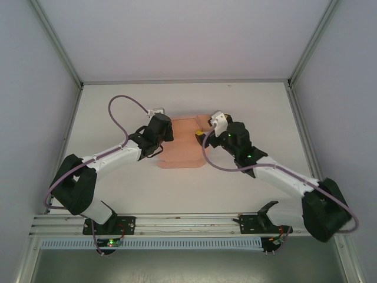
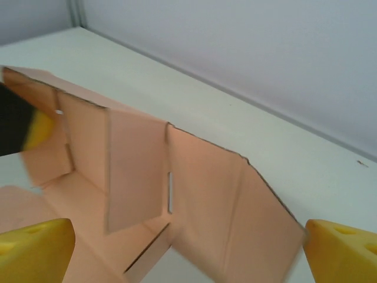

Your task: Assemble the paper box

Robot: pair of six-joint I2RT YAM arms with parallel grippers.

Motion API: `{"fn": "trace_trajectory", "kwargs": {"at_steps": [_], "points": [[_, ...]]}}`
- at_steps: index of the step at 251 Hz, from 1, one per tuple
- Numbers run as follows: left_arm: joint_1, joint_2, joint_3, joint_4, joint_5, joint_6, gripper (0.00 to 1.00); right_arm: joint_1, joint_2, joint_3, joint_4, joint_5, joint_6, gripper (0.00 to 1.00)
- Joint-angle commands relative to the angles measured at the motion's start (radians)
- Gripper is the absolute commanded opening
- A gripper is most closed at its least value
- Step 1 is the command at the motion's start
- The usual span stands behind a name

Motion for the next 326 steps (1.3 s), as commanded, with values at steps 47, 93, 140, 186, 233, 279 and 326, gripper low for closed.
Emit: {"fn": "trace_trajectory", "kwargs": {"at_steps": [47, 93, 140, 186, 233, 279, 326], "points": [[0.01, -0.018, 0.01, -0.034, -0.023, 0.012, 0.0, -0.23, -0.243, -0.059, -0.176, -0.187, 0.099, 0.98], [0.009, -0.027, 0.0, -0.028, -0.007, 0.01, 0.0, -0.439, -0.139, 0.021, -0.204, -0.288, 0.197, 0.96], [0.01, -0.02, -0.002, -0.021, -0.003, 0.004, 0.0, -0.466, 0.096, 0.128, -0.214, -0.537, 0.143, 0.88], [0.011, -0.019, 0.005, -0.021, -0.011, 0.003, 0.0, -0.382, 0.244, 0.198, -0.228, -0.727, 0.087, 0.75], [0.01, -0.013, 0.011, -0.021, -0.016, -0.003, 0.0, -0.304, 0.317, 0.23, -0.219, -0.833, 0.075, 0.66], [0.01, 0.003, 0.018, -0.022, -0.013, -0.004, 0.0, -0.242, 0.376, 0.259, -0.204, -0.841, 0.08, 0.61], [0.01, 0.019, 0.029, -0.038, -0.026, -0.002, 0.0, -0.206, 0.374, 0.272, -0.214, -0.761, 0.046, 0.63]]}}
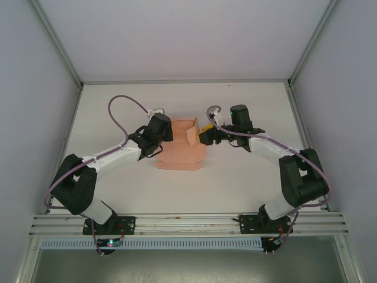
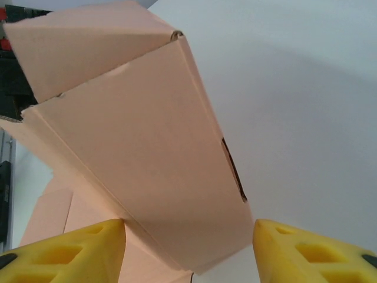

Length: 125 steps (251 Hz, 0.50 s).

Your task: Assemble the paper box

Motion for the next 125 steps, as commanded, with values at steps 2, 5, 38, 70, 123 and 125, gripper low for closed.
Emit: {"fn": "trace_trajectory", "kwargs": {"at_steps": [2, 5, 38, 70, 123, 125], "points": [[0.005, 0.016, 0.029, -0.033, -0.029, -0.001, 0.0, 0.016, -0.015, 0.025, 0.006, 0.028, -0.049, 0.64], [0.005, 0.017, 0.031, -0.034, -0.03, -0.001, 0.0, 0.016, -0.019, 0.025, 0.001, 0.033, -0.054, 0.63], [0.006, 0.021, 0.031, -0.035, -0.029, 0.008, 0.0, 0.004, -0.057, 0.014, -0.051, 0.023, -0.106, 0.69], [0.005, 0.022, 0.029, -0.026, -0.01, 0.017, 0.0, 0.001, -0.052, 0.022, -0.089, 0.007, -0.132, 0.7], [0.006, 0.021, 0.028, -0.024, -0.001, 0.015, 0.0, 0.036, -0.022, 0.052, -0.049, 0.046, -0.111, 0.7], [0.004, 0.02, 0.028, -0.024, 0.0, 0.014, 0.0, 0.04, -0.022, 0.051, -0.046, 0.051, -0.11, 0.69]]}}
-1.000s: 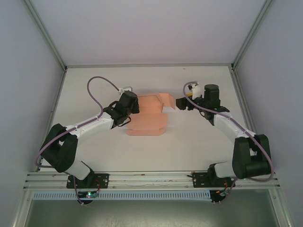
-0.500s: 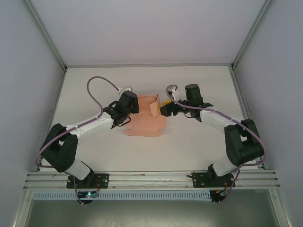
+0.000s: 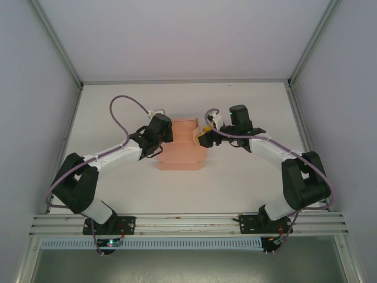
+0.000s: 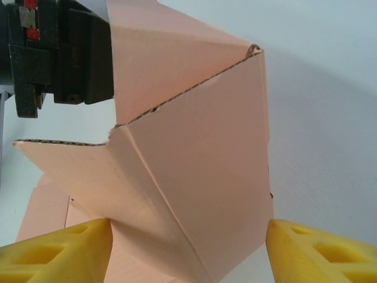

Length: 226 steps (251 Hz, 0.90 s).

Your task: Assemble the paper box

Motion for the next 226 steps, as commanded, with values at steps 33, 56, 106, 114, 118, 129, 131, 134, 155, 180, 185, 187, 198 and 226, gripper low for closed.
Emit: {"fn": "trace_trajectory", "kwargs": {"at_steps": [33, 56, 106, 114, 118, 129, 131, 134, 155, 180, 185, 187, 198, 226], "points": [[0.005, 0.007, 0.03, -0.016, -0.001, 0.004, 0.0, 0.067, 0.009, 0.035, 0.082, 0.161, 0.049, 0.67], [0.005, 0.001, 0.027, -0.015, 0.004, 0.005, 0.0, 0.088, 0.007, 0.026, 0.125, 0.272, 0.08, 0.64], [0.004, -0.004, 0.022, -0.006, 0.03, 0.013, 0.0, 0.132, 0.034, 0.034, 0.192, 0.44, 0.11, 0.56], [0.003, -0.007, 0.023, -0.006, 0.031, 0.015, 0.0, 0.139, 0.044, 0.039, 0.193, 0.466, 0.111, 0.56], [0.003, -0.006, 0.021, -0.005, 0.031, 0.015, 0.0, 0.141, 0.048, 0.042, 0.195, 0.473, 0.113, 0.56], [0.002, -0.008, 0.019, -0.004, 0.028, 0.012, 0.0, 0.142, 0.06, 0.048, 0.204, 0.502, 0.132, 0.56], [0.001, -0.007, 0.019, -0.003, 0.028, 0.011, 0.0, 0.143, 0.061, 0.047, 0.208, 0.508, 0.135, 0.56], [0.002, -0.009, 0.018, -0.004, 0.028, 0.012, 0.0, 0.143, 0.064, 0.049, 0.21, 0.516, 0.139, 0.55], [0.002, -0.011, 0.017, -0.002, 0.026, 0.01, 0.0, 0.146, 0.075, 0.046, 0.224, 0.588, 0.156, 0.51], [0.003, -0.011, 0.02, -0.004, 0.023, 0.009, 0.0, 0.149, 0.079, 0.042, 0.229, 0.641, 0.166, 0.45], [0.003, -0.01, 0.02, -0.004, 0.022, 0.01, 0.0, 0.15, 0.079, 0.042, 0.229, 0.639, 0.161, 0.43], [0.003, -0.01, 0.021, -0.004, 0.023, 0.01, 0.0, 0.149, 0.079, 0.041, 0.23, 0.64, 0.16, 0.42], [0.002, -0.008, 0.023, -0.004, 0.023, 0.01, 0.0, 0.151, 0.081, 0.037, 0.236, 0.648, 0.163, 0.38], [0.003, -0.001, 0.03, -0.008, 0.025, 0.007, 0.0, 0.154, 0.082, 0.034, 0.249, 0.651, 0.168, 0.24]]}}
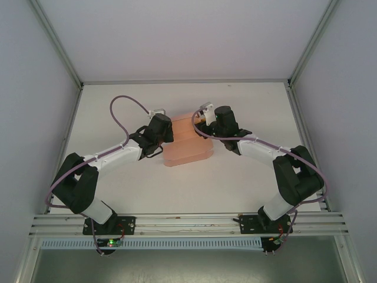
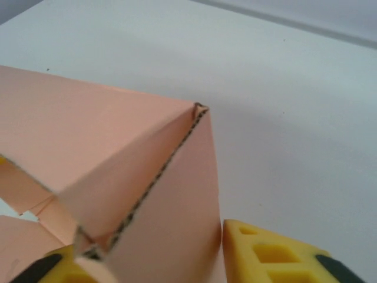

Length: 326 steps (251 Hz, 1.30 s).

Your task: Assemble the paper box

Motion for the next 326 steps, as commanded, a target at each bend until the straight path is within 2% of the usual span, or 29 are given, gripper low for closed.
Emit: {"fn": "trace_trajectory", "kwargs": {"at_steps": [1, 25, 65, 105, 129, 144, 157, 194, 226, 231, 239, 249, 262, 274, 285, 296, 306, 320, 326], "points": [[0.002, 0.0, 0.028, -0.007, -0.001, 0.007, 0.0, 0.005, 0.015, 0.014, 0.043, 0.07, 0.021, 0.24], [-0.008, 0.006, 0.042, -0.027, -0.027, 0.001, 0.0, 0.025, 0.023, 0.019, 0.05, 0.175, 0.031, 0.16], [-0.013, 0.01, 0.064, -0.084, -0.091, -0.061, 0.0, 0.072, 0.03, 0.025, 0.031, 0.551, 0.076, 0.02], [-0.013, 0.023, 0.104, -0.184, -0.16, -0.152, 0.0, 0.077, 0.069, 0.107, -0.196, 0.956, 0.229, 0.0], [-0.012, 0.051, 0.142, -0.258, -0.2, -0.209, 0.0, 0.09, 0.085, 0.12, -0.231, 1.101, 0.274, 0.0], [-0.012, 0.073, 0.167, -0.305, -0.225, -0.238, 0.0, 0.104, 0.096, 0.121, -0.221, 1.232, 0.283, 0.0], [-0.013, 0.091, 0.185, -0.339, -0.238, -0.254, 0.0, 0.103, 0.102, 0.129, -0.234, 1.275, 0.307, 0.0], [-0.013, 0.115, 0.193, -0.316, -0.192, -0.252, 0.0, 0.088, 0.105, 0.11, -0.166, 1.254, 0.321, 0.0], [-0.013, 0.116, 0.187, -0.284, -0.156, -0.226, 0.0, 0.087, 0.048, 0.019, 0.051, 1.084, 0.224, 0.0], [-0.013, 0.116, 0.188, -0.279, -0.15, -0.223, 0.0, 0.091, 0.036, 0.004, 0.083, 1.051, 0.197, 0.07], [-0.012, 0.118, 0.185, -0.272, -0.144, -0.215, 0.0, 0.093, 0.013, -0.02, 0.134, 0.994, 0.168, 0.23], [-0.013, 0.119, 0.185, -0.263, -0.136, -0.205, 0.0, 0.092, -0.011, -0.047, 0.177, 0.923, 0.157, 0.29], [-0.013, 0.121, 0.182, -0.241, -0.118, -0.183, 0.0, 0.078, -0.049, -0.073, 0.215, 0.735, 0.131, 0.46], [-0.013, 0.126, 0.187, -0.238, -0.11, -0.172, 0.0, 0.065, -0.077, -0.091, 0.223, 0.576, 0.129, 0.51], [-0.013, 0.127, 0.194, -0.238, -0.104, -0.158, 0.0, 0.051, -0.1, -0.101, 0.221, 0.413, 0.107, 0.65], [-0.012, 0.131, 0.197, -0.237, -0.099, -0.148, 0.0, 0.045, -0.117, -0.11, 0.222, 0.342, 0.11, 0.71], [-0.013, 0.131, 0.197, -0.233, -0.091, -0.135, 0.0, 0.034, -0.135, -0.119, 0.213, 0.227, 0.08, 0.79], [-0.012, 0.127, 0.196, -0.224, -0.083, -0.12, 0.0, 0.022, -0.156, -0.132, 0.207, 0.159, 0.082, 0.87], [-0.011, 0.127, 0.193, -0.219, -0.076, -0.105, 0.0, 0.013, -0.167, -0.138, 0.201, 0.106, 0.076, 0.93]]}}
